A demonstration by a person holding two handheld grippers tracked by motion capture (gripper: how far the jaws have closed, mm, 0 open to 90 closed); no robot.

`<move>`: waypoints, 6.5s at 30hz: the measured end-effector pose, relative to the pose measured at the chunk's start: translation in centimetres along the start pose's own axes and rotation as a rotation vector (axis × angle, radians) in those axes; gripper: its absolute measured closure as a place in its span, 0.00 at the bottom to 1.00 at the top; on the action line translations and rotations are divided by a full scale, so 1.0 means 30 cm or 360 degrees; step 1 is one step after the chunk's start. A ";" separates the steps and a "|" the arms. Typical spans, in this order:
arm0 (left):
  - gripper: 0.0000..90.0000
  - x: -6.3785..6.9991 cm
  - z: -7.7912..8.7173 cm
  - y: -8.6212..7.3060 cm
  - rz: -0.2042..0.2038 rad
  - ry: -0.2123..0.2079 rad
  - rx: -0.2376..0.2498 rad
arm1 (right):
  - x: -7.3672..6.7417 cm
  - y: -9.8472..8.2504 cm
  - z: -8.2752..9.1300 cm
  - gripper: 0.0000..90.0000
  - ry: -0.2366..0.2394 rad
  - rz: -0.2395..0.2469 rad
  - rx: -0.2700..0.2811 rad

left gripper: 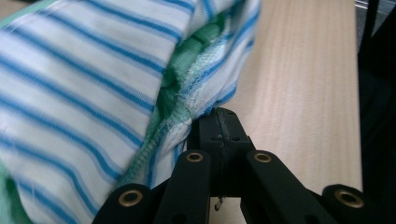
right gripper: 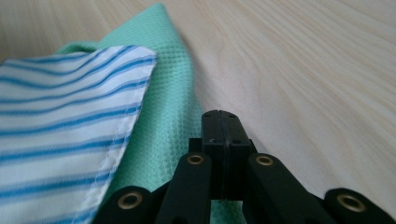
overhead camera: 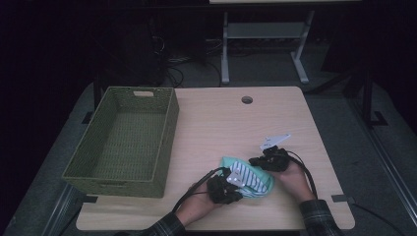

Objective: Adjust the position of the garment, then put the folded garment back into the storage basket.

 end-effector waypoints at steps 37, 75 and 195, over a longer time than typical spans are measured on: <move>1.00 -0.209 0.078 -0.097 0.0191 0.0248 -0.0038 | -0.121 -0.079 0.050 1.00 0.0080 0.0053 -0.0055; 0.46 -0.215 0.209 0.007 -0.0059 0.0125 -0.0005 | -0.028 -0.294 0.160 0.20 -0.0348 -0.0202 0.0092; 0.80 -0.284 0.436 0.070 0.0236 0.0037 -0.0013 | -0.025 -0.294 0.153 0.17 -0.0326 -0.0195 0.0114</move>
Point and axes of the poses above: each handheld gripper's, and its own axes: z roughly backward along the jaws, y roughly out of its top, x roughly to its right, the point moved 5 cm from there along -z, roughly forward along the jaws, and after that the axes turned 7 degrees about -x, right-handed, at the moved point
